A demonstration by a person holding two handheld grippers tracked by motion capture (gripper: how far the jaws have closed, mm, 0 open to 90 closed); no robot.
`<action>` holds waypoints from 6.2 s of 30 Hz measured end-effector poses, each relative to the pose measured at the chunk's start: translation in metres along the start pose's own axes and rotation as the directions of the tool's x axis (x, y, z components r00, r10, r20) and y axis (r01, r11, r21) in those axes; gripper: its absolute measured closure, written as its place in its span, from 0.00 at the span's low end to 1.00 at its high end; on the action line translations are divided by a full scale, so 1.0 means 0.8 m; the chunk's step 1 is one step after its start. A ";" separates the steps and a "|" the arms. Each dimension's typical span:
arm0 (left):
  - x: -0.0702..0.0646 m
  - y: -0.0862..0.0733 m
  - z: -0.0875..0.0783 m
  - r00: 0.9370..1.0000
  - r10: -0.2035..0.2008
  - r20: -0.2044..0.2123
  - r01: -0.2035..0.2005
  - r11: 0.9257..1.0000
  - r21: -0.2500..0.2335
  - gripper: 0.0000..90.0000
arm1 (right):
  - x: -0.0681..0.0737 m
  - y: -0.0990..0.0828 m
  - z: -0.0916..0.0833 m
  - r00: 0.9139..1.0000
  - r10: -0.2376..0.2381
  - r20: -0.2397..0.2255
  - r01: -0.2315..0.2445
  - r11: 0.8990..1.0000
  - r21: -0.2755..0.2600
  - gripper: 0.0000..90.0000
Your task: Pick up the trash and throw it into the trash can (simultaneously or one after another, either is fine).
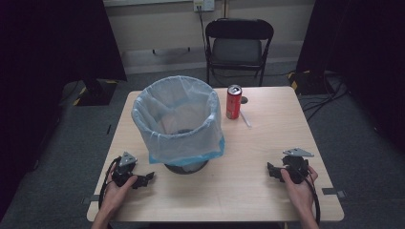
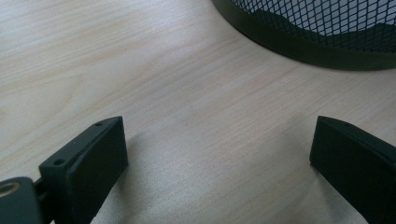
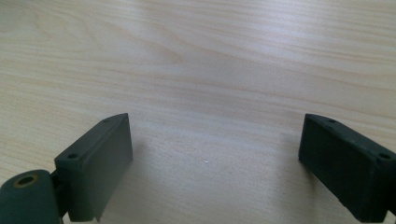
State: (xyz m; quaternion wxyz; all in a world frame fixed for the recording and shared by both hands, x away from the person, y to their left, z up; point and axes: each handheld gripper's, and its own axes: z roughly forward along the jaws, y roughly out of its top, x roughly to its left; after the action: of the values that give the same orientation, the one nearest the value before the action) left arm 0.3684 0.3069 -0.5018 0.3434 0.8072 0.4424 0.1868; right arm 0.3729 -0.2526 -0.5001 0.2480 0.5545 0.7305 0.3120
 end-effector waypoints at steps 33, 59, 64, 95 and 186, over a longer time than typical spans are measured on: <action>0.001 0.000 0.000 1.000 0.004 0.006 -0.004 1.000 0.001 0.03 | 0.017 0.025 -0.009 0.995 -0.046 -0.090 0.042 0.998 -0.047 0.16; 0.002 0.001 0.001 1.000 0.009 0.005 -0.009 1.000 0.006 0.03 | 0.029 0.089 0.008 0.972 -0.079 -0.221 0.053 0.991 -0.123 0.21; 0.002 0.001 0.001 1.000 0.009 0.005 -0.009 1.000 0.006 0.03 | 0.026 0.102 0.012 0.972 -0.072 -0.225 0.044 0.991 -0.128 0.22; 0.002 0.001 0.001 1.000 0.012 0.006 -0.012 1.000 0.007 0.02 | 0.034 0.212 0.083 0.958 -0.153 -0.243 0.117 0.981 -0.155 0.23; 0.002 0.001 0.001 1.000 0.014 0.012 -0.014 1.000 0.007 0.02 | 0.036 0.260 0.085 0.936 -0.083 -0.343 0.032 0.988 -0.152 0.38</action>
State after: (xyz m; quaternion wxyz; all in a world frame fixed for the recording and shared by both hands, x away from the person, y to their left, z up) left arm 0.3705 0.3077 -0.5018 0.3417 0.8126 0.4353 0.1828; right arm 0.5497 -0.1729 -0.3946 0.1630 0.4496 0.7544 0.4497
